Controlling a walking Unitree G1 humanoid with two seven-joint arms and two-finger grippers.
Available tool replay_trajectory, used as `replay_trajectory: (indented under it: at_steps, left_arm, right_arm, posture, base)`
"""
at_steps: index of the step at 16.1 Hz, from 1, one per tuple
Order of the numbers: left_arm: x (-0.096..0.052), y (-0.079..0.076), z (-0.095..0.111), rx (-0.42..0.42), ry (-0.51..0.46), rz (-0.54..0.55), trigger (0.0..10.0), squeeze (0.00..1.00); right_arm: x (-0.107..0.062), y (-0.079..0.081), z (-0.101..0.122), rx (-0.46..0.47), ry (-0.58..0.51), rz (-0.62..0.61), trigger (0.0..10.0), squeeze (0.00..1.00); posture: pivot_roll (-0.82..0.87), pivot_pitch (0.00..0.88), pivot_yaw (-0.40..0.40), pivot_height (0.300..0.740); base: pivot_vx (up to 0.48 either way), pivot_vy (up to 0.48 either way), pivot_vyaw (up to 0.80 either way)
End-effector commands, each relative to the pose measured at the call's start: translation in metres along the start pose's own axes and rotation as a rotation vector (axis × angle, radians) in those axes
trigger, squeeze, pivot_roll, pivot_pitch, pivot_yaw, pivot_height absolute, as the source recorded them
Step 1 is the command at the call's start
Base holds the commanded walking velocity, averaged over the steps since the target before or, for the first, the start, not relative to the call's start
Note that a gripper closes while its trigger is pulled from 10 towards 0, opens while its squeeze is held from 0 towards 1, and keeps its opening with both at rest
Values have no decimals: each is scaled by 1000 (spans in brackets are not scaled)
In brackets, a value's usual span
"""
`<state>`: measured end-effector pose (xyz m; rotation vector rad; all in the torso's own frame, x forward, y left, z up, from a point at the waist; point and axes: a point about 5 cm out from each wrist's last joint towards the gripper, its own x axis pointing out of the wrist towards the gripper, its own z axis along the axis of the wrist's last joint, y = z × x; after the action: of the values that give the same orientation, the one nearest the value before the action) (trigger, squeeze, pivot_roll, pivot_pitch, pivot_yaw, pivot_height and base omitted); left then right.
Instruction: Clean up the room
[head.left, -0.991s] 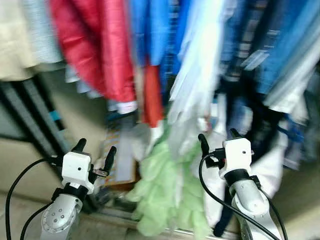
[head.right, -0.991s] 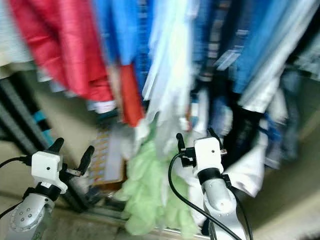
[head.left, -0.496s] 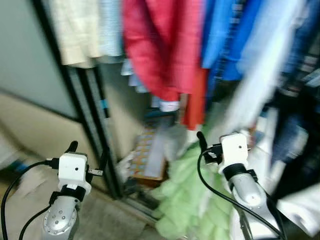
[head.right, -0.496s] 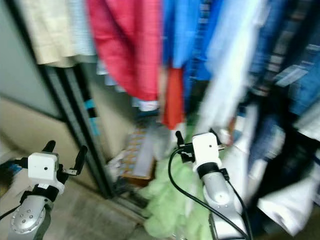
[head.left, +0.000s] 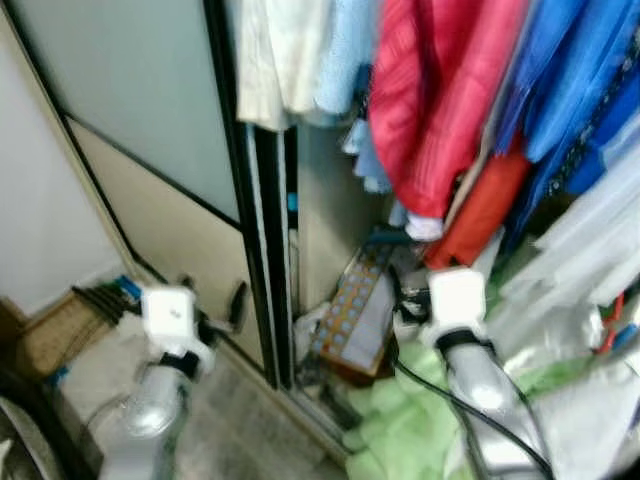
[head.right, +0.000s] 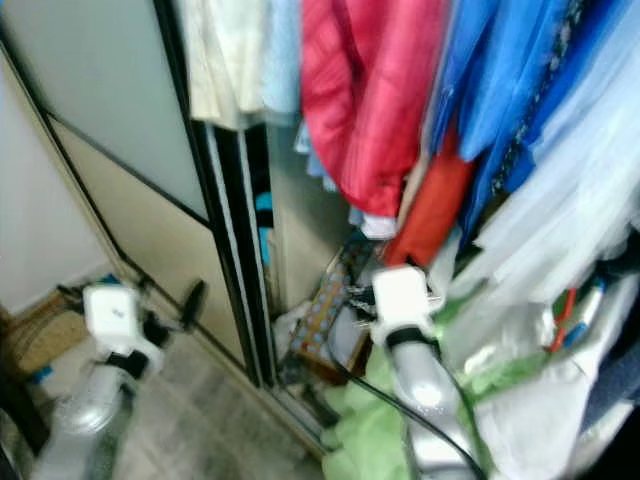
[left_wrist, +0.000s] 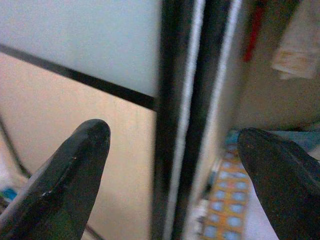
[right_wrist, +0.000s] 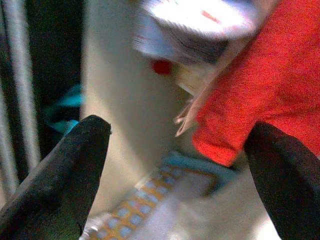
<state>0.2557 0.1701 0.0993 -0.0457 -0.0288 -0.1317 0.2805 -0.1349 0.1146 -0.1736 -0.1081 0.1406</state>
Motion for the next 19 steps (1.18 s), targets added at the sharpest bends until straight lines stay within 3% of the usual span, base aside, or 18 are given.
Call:
replay_trajectory:
  at_steps: [1, 2, 6, 8, 9, 10, 12, 14, 16, 19]
  left_arm:
    - [-3, -4, 5, 29, -38, -48, 10000, 0]
    - [-8, -1, 6, 86, -36, -60, 10000, 0]
    - [-23, 13, 7, 156, -27, -71, 10000, 0]
    - [-25, 17, 7, 182, -29, -59, 10000, 0]
    - [-25, 18, 5, 178, 4, -65, 10000, 0]
    - [-25, 17, 6, 185, 0, -90, 10000, 0]
    - [-27, 18, 7, 192, -9, -67, 10000, 0]
    - [-33, 18, 5, 197, -4, -50, 10000, 0]
    - [-36, 15, 2, 206, 6, -41, 10000, 0]
    - [-34, 18, 5, 212, -3, -12, 10000, 0]
  right_arm:
    - [1, -11, 5, -23, -24, -25, 10000, 0]
    - [-2, -17, 1, -29, -10, -40, 10000, 0]
    - [-6, -28, -10, 38, 48, -141, 10000, 0]
    - [-10, -31, -13, -2, 53, -192, 10000, 0]
    - [-14, -28, -14, 15, 47, -165, 10000, 0]
    - [-19, -30, -12, -39, 43, -178, 10000, 0]
    - [-35, -38, -11, -2, 85, -158, 10000, 0]
    - [-47, -40, -14, -28, 104, -132, 10000, 0]
    - [-45, -37, -14, -58, 95, -94, 10000, 0]
    - [-33, -25, -6, -51, 77, -57, 10000, 0]
  posture:
    - [-22, 0, 7, 740]
    - [-12, 0, 10, 740]
    - [11, 0, 56, 740]
    - [9, 0, 75, 740]
    - [5, 0, 77, 740]
    - [-4, 0, 70, 740]
    - [-17, 0, 32, 740]
    - [-19, 0, 17, 740]
    - [-10, 0, -1, 740]
    - [5, 0, -11, 740]
  base:
    - [0, 0, 788]
    - [0, 0, 788]
    - [0, 0, 177]
    - [0, 0, 0]
    - [0, 0, 0]
    - [0, 0, 0]
    - [0, 0, 0]
    - [0, 0, 0]
    - [0, 0, 0]
    - [0, 0, 800]
